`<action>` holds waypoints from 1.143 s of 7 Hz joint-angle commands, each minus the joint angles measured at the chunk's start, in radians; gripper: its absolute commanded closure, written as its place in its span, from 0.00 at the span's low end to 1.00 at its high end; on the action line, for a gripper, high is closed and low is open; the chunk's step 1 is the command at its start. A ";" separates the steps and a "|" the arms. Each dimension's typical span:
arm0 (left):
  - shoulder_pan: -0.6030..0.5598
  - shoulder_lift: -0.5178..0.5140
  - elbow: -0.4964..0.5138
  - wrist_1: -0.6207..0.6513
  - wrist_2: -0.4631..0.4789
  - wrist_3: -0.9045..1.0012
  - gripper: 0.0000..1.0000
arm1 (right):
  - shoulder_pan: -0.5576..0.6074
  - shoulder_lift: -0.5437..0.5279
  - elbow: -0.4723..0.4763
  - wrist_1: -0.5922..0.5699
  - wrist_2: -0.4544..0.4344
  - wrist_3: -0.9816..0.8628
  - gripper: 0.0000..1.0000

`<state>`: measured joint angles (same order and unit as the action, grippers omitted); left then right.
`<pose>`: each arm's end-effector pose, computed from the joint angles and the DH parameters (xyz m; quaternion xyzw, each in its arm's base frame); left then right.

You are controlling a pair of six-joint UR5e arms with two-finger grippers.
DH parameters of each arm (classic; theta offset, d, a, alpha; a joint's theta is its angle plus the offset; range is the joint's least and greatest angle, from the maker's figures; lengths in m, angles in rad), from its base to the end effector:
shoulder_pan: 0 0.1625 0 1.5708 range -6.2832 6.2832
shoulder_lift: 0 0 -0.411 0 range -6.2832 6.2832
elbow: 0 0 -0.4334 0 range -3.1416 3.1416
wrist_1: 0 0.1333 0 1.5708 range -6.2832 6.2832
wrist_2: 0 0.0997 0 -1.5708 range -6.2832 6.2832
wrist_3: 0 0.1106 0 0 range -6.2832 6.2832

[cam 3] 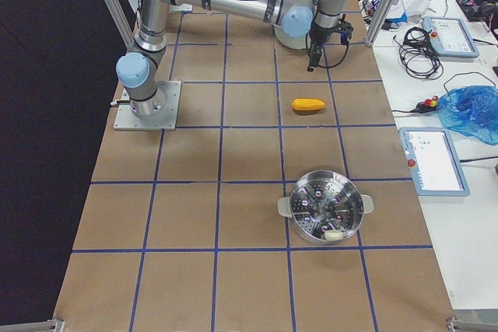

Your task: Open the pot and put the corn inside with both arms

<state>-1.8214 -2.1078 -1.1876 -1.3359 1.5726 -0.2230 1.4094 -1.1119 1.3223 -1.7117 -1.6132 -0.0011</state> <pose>-0.3142 -0.6905 0.3471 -0.0138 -0.9991 0.0396 0.0086 0.0148 -0.7093 0.3233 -0.0793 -0.9960 -0.0363 0.0183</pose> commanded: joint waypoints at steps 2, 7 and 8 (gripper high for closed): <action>-0.004 -0.058 0.006 0.053 0.001 -0.001 0.00 | -0.020 0.121 0.213 -0.421 0.003 -0.084 0.00; -0.004 -0.054 0.008 0.053 -0.003 0.002 0.77 | -0.050 0.153 0.250 -0.488 0.044 -0.161 0.70; -0.004 -0.052 0.003 0.053 -0.014 0.001 0.94 | -0.050 0.153 0.247 -0.482 0.039 -0.155 0.90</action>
<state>-1.8255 -2.1605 -1.1800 -1.2816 1.5673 -0.2216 1.3596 -0.9587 1.5710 -2.1972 -1.5680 -0.1608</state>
